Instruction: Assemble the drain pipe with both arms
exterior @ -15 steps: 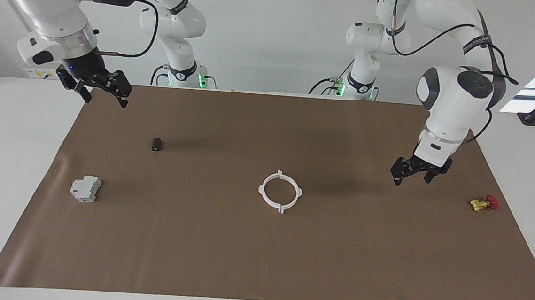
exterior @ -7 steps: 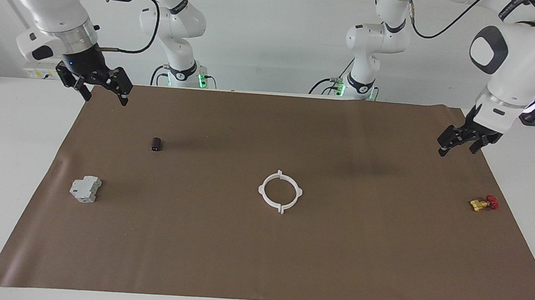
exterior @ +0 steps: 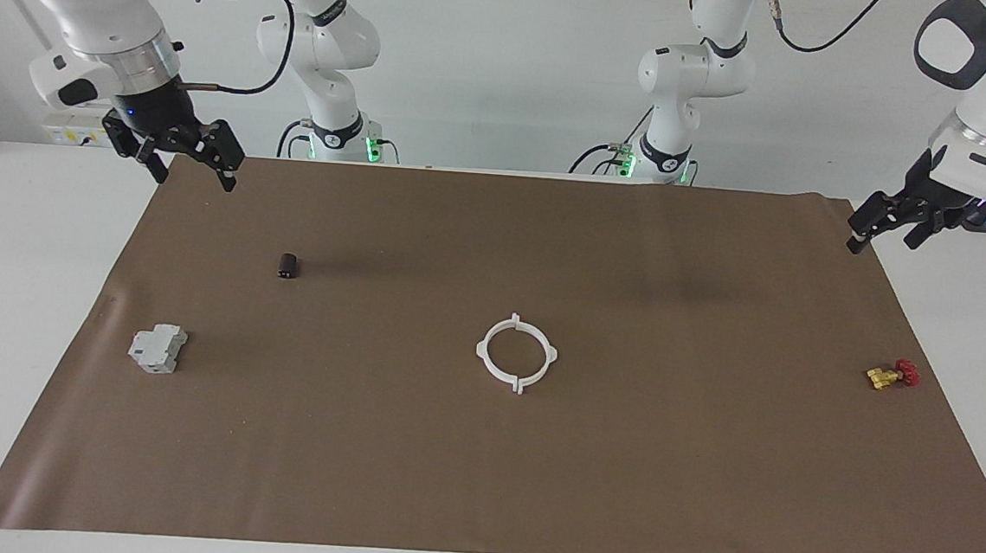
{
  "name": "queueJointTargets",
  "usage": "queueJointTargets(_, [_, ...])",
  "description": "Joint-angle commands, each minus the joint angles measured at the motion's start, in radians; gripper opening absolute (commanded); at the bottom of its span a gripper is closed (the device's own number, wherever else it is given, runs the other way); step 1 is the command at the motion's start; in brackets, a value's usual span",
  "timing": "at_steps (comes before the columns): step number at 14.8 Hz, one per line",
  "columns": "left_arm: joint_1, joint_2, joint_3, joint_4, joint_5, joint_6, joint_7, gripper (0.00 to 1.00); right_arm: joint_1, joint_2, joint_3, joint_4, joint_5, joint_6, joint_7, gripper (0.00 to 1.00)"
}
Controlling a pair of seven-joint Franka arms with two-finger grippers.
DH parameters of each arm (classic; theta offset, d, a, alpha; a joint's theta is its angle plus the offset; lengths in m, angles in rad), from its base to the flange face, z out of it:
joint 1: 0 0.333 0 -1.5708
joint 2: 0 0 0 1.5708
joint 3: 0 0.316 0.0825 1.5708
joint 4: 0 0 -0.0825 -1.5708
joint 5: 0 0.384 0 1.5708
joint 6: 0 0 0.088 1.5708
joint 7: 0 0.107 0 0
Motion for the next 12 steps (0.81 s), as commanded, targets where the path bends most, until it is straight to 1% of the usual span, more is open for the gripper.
queueJointTargets(1, [-0.005,-0.008,-0.002,-0.011,-0.017,-0.009,0.018,1.0,-0.016,-0.008,0.004,-0.003,0.007,-0.015,-0.015,1.0])
queueJointTargets(12, [-0.01,-0.008,-0.007,-0.009,-0.014,0.001,0.011,1.0,-0.01,-0.008,0.004,-0.003,0.005,-0.019,-0.017,1.0])
